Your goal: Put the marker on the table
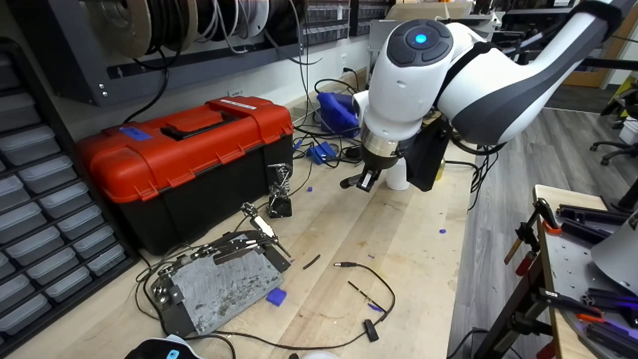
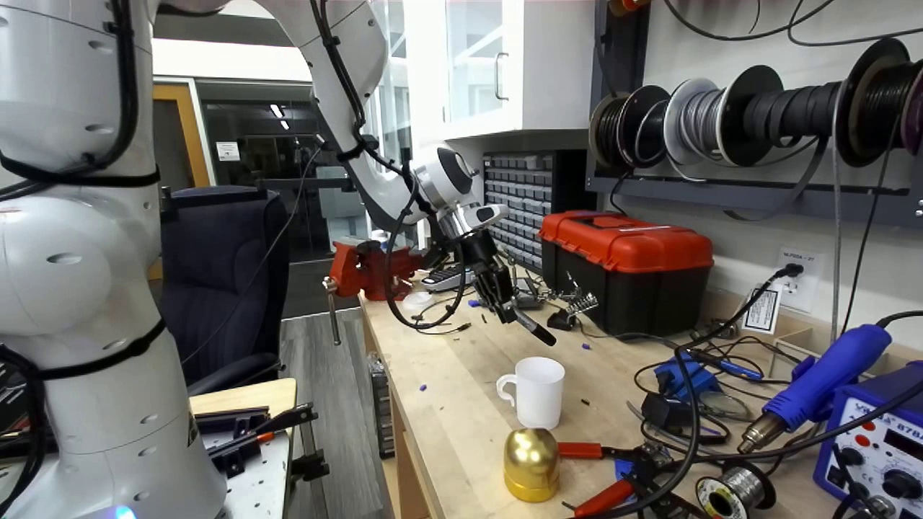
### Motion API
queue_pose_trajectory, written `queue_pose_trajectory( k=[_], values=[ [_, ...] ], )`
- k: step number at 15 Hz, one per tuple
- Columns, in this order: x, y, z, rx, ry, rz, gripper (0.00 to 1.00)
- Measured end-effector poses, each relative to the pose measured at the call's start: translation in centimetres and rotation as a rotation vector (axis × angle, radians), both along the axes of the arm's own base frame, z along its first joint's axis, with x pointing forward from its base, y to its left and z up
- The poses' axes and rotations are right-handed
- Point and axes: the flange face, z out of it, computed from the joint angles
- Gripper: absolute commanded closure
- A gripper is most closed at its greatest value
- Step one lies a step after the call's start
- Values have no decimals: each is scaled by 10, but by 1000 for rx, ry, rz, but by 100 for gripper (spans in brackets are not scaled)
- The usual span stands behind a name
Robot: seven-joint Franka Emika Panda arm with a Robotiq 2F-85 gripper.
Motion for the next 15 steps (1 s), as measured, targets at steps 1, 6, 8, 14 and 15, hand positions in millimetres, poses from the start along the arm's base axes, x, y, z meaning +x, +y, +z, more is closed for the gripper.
queue_pose_trajectory(
  k=[1,6,8,14,15],
  values=[
    [2,0,-4,-5,4,5,59],
    [6,0,-13,-19,11,15,25],
    [7,-3,-14,-19,10,7,11],
    [14,-18,-9,-5,-15,-38,0],
    [16,-21,-6,-4,-22,-46,0]
  ],
)
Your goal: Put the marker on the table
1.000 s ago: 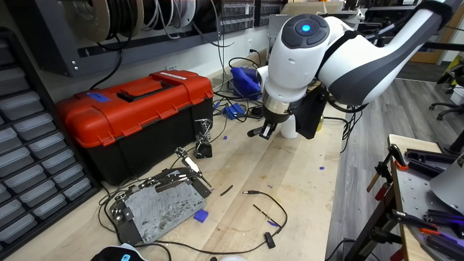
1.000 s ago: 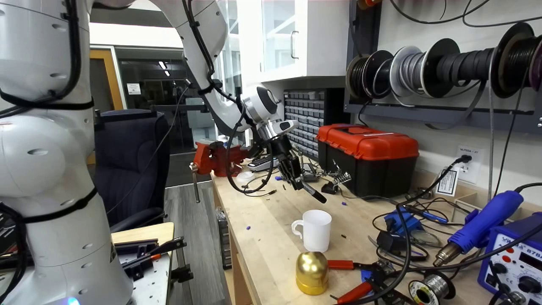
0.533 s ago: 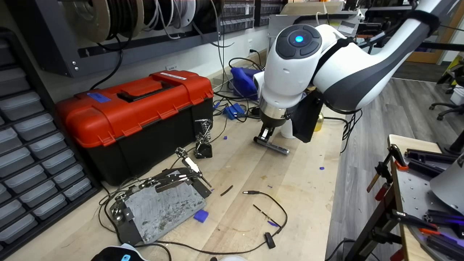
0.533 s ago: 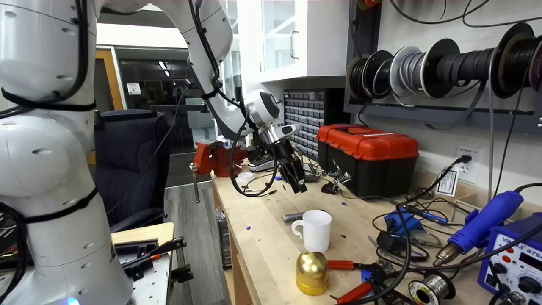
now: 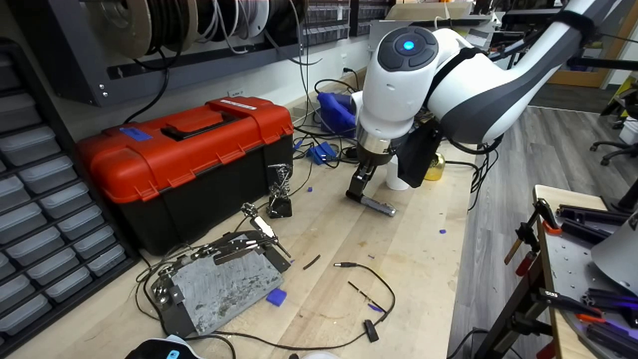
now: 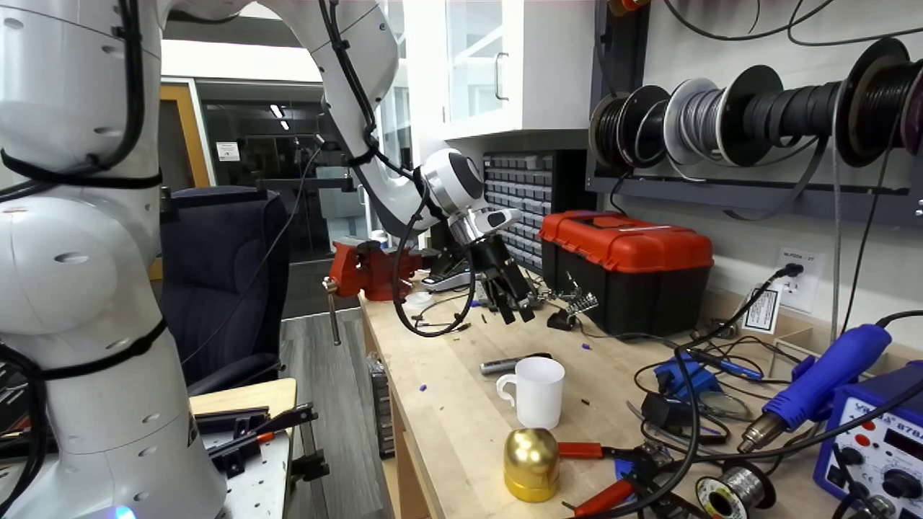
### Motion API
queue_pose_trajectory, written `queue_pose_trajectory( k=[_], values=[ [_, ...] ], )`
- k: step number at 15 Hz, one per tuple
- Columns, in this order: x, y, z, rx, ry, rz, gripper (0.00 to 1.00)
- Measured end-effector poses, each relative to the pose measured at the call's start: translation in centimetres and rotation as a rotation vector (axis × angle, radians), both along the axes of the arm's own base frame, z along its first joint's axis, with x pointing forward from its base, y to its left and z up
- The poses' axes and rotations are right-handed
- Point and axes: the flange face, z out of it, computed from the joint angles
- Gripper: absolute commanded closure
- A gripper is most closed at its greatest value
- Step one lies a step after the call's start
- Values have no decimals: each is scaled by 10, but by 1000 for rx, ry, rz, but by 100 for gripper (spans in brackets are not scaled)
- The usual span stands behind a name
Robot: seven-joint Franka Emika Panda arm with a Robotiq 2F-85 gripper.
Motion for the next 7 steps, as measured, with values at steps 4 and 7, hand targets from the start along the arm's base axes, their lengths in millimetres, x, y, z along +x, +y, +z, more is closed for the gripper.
queue_pose_trajectory(
  k=[4,7],
  values=[
    [3,-5,5,3,-14,-18,0],
    [2,-5,2,2,-8,-18,0]
  ],
)
